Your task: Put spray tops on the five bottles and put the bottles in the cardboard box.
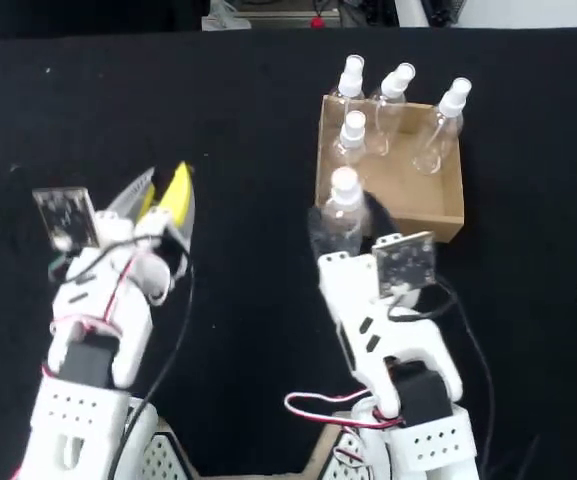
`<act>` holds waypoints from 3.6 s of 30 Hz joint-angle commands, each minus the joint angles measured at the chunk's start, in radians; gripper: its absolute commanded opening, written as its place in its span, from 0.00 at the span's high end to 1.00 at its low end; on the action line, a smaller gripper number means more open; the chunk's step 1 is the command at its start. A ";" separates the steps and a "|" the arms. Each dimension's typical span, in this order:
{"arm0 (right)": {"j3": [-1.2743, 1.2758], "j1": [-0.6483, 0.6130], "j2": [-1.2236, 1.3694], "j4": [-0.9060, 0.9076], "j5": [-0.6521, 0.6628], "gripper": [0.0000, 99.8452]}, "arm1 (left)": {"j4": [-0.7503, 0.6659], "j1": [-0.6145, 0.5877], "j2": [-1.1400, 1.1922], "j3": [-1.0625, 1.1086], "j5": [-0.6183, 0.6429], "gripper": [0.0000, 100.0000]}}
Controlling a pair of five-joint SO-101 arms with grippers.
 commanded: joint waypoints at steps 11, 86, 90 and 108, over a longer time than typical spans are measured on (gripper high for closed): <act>-0.441 0.069 0.226 0.132 0.094 0.90 | 0.011 -0.007 -0.354 0.311 -0.009 0.86; -0.384 0.339 1.543 -1.155 -0.086 0.90 | 0.075 -0.010 -0.347 0.325 -0.009 0.86; -0.386 0.339 1.543 -1.155 -0.087 0.90 | 0.075 -0.012 -0.347 0.325 -0.009 0.86; -0.380 0.321 1.543 -1.062 -0.087 0.90 | 0.075 -0.016 -0.347 0.325 -0.009 0.86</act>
